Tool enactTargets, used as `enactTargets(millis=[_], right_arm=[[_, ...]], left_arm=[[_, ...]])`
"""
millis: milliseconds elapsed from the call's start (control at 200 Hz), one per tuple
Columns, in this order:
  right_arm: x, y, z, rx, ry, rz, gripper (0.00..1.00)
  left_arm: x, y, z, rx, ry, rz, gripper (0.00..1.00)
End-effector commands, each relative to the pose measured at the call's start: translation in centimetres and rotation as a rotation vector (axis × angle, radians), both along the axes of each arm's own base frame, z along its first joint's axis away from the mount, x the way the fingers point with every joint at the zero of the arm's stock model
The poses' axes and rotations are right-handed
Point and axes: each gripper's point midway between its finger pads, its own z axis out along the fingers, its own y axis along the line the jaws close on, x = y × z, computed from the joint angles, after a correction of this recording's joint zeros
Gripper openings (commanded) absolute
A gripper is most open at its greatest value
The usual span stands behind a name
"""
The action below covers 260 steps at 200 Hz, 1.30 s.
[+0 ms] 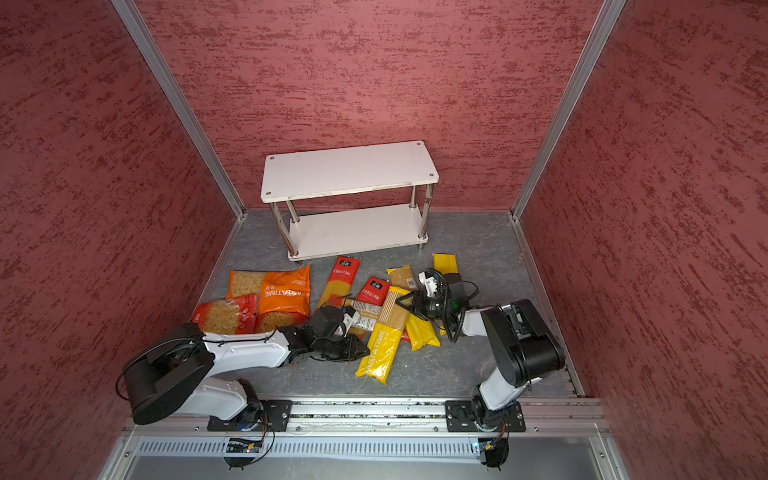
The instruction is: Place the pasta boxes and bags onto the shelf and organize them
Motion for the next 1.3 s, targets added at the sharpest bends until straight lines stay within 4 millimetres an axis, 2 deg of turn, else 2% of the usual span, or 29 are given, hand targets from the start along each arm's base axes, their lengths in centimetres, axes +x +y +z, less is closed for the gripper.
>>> enactTargets(millis=[0,125,215,371,461,481,581,792,972,1057,1152,1222,1298], right_arm=[[-2.3,0.8,-1.5,0.036,0.081,0.048,0.42],[-2.0,0.7,-0.4,0.065,0.064,0.018,0.26],[-1.6,0.6,1.2,0.104,0.06,-0.023,0.19],[-0.1,0.5,5.7,0.199,0.023,-0.113,0.12],[0.9,0.5,7.8,0.241,0.007,-0.148,0.1],[1.0,0.4,9.1,0.258,-0.02,-0.151,0.1],[2.0,0.0,11.9,0.304,-0.068,-0.205,0.09],[4.6,-2.6,18.1,0.497,-0.191,-0.432,0.04],[5.9,-3.9,21.4,0.578,-0.3,-0.661,0.0],[5.8,-3.8,22.9,0.632,-0.344,-0.751,0.0],[5.8,-3.8,24.0,0.693,-0.366,-0.846,0.0],[5.5,-3.7,24.8,0.717,-0.389,-0.9,0.0],[5.1,-3.3,25.5,0.726,-0.411,-0.949,0.0]], left_arm=[[1.3,-0.7,0.9,-0.018,-0.045,-0.002,0.26],[1.4,-1.0,2.2,-0.035,-0.058,-0.014,0.26],[1.7,-0.8,3.9,-0.055,-0.076,-0.006,0.29],[3.1,0.4,7.8,-0.101,-0.145,0.044,0.32],[4.7,1.5,10.0,-0.124,-0.186,0.09,0.32],[5.0,1.8,10.5,-0.13,-0.196,0.101,0.32],[6.5,3.1,12.8,-0.164,-0.238,0.168,0.34],[9.2,6.4,16.6,-0.221,-0.324,0.387,0.57],[9.6,6.8,20.6,-0.348,-0.429,0.53,0.73],[9.3,6.7,21.1,-0.379,-0.465,0.604,0.79],[8.8,6.2,20.3,-0.424,-0.461,0.683,0.87],[8.8,5.5,20.0,-0.449,-0.45,0.705,0.89],[8.9,4.7,20.6,-0.484,-0.462,0.703,0.91]])
